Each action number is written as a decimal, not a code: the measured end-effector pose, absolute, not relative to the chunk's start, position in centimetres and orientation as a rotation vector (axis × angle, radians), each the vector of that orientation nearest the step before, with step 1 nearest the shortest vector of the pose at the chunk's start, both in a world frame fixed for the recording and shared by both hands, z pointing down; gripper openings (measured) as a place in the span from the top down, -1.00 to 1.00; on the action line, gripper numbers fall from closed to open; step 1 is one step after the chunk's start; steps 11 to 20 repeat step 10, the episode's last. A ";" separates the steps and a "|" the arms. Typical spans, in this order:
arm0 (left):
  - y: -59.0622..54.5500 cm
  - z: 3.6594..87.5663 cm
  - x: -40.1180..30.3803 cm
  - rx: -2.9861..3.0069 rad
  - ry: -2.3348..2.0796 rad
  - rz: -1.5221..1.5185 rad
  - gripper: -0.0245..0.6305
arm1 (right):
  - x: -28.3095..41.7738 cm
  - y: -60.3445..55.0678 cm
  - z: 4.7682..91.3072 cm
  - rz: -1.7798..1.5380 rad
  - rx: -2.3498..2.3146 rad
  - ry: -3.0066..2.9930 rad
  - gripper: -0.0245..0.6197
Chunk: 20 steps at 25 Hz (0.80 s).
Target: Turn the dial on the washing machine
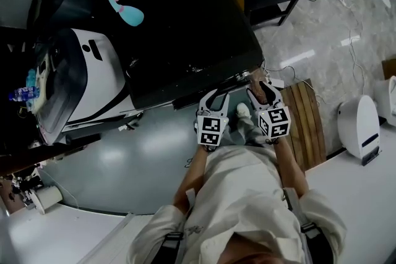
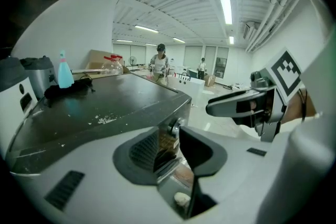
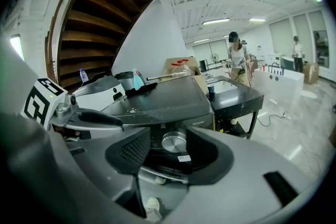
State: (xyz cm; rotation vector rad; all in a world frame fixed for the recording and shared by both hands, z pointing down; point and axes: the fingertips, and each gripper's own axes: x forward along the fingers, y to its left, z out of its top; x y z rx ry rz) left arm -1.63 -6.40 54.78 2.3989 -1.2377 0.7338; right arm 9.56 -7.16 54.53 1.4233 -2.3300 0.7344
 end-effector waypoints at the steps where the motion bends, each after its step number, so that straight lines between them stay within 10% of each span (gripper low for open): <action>1: -6.3 54.7 -1.6 2.404 -1.232 0.739 0.54 | 9.5 -7.0 54.4 0.731 1.427 -2.328 0.26; 20: -6.1 53.3 -2.5 2.433 -1.239 0.731 0.54 | 8.6 -6.3 53.7 0.701 1.424 -2.316 0.29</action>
